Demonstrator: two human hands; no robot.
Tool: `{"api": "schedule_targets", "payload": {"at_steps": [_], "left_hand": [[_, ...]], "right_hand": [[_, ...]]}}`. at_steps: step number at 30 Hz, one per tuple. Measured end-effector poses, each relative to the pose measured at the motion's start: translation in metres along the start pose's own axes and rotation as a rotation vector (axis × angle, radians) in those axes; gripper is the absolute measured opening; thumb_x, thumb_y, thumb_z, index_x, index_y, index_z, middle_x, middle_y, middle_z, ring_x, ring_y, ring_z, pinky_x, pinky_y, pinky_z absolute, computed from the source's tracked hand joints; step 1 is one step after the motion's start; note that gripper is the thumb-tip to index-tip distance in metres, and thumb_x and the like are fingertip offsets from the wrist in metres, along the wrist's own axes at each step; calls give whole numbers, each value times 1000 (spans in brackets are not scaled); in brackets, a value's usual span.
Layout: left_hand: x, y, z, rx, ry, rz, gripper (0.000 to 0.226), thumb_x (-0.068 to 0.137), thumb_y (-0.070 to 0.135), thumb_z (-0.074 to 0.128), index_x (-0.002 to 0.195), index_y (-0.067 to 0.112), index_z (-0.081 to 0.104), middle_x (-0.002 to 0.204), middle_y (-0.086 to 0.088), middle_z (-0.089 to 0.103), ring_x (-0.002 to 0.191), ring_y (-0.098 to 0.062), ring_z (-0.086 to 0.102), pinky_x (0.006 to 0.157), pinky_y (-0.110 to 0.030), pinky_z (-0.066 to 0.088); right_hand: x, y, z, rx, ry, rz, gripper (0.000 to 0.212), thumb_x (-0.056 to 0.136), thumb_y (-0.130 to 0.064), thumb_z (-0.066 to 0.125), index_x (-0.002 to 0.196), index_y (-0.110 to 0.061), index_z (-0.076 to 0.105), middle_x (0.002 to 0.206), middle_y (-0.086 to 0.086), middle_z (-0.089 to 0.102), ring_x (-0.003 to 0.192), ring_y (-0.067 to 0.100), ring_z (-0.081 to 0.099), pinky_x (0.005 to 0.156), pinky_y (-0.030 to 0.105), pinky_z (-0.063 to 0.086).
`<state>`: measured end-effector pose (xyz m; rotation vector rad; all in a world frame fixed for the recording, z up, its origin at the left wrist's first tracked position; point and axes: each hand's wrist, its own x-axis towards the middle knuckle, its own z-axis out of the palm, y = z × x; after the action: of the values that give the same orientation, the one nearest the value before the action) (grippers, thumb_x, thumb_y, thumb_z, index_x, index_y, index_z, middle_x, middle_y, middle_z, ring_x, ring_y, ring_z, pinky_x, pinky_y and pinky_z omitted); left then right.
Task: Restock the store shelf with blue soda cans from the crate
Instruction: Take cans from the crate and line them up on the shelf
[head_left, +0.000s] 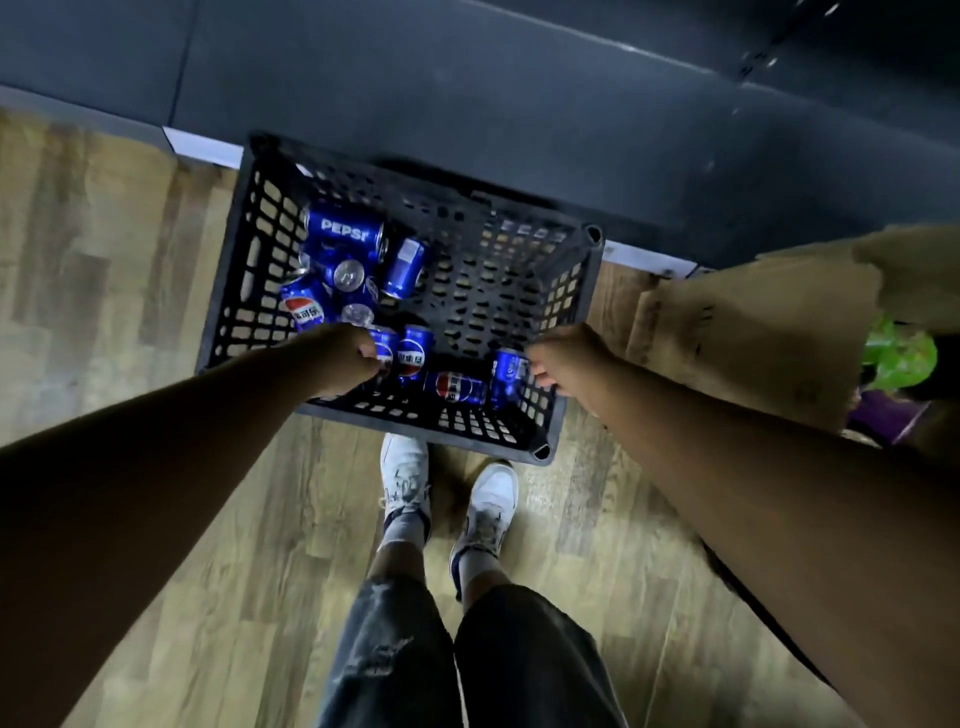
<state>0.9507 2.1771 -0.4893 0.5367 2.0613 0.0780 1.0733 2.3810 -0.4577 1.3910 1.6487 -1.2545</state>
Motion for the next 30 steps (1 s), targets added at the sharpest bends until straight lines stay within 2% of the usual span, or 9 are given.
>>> {"api": "schedule_targets", "payload": {"at_steps": [2,4,8,13,17,20,23,27,30], "left_hand": [[13,-25,14,7,-9,-19,24,89,30,56,104,16,68,102,-6,68,96,-25,64,78,-23,43],[25,-51,27,19,-20,-51,23,87,34,56,102,21,69,100,-4,70,90,-21,65,76,-23,46],[23,-65,36,-42,-47,-78,22,90,25,54,104,16,69,104,-7,69,88,-22,64,70,-20,41],[16,-64,37,-100,-58,-97,27,96,14,48,116,6,63,117,-14,62,106,-30,58,82,-26,42],[25,-61,38,-168,107,-103,23,93,9,49,107,3,66,104,-22,66,91,-32,62,68,-28,42],[47,-61,45,-288,144,-140,21,92,5,49,105,2,65,102,-23,66,92,-34,63,77,-38,51],[70,-60,55,-364,116,-152,20,90,5,49,101,5,66,102,-23,67,95,-37,63,84,-46,52],[102,-60,72,-338,88,-106,19,89,4,51,101,5,66,103,-19,67,95,-33,62,84,-39,51],[127,-66,85,-331,90,-91,16,89,6,51,95,9,66,97,-16,68,88,-30,62,77,-35,48]], "right_hand": [[9,8,14,-25,-32,26,30,93,-9,49,120,5,54,125,24,58,112,33,59,94,41,50],[20,17,31,-86,-71,23,27,92,-10,51,113,4,58,114,21,64,95,27,63,71,30,49],[33,26,60,-310,-151,-31,15,89,-11,51,79,-2,58,78,11,54,72,21,52,63,26,37],[54,22,81,-444,-173,-73,25,91,-12,48,112,-1,58,101,15,59,82,23,52,61,23,38],[73,18,97,-433,-166,-65,27,90,-13,50,113,-1,57,87,11,55,73,21,52,52,21,35],[94,20,109,-451,-168,-69,31,90,-15,52,116,-1,57,97,13,56,86,26,55,63,23,37],[114,24,115,-449,-166,-54,32,90,-15,54,119,-2,56,98,13,56,87,25,55,60,24,39],[145,28,118,-510,-108,-93,31,91,-15,54,119,-2,57,112,17,61,102,30,59,78,31,46],[176,32,122,-485,-70,-86,27,90,-13,56,114,-1,58,113,17,60,103,30,58,74,28,43]]}}
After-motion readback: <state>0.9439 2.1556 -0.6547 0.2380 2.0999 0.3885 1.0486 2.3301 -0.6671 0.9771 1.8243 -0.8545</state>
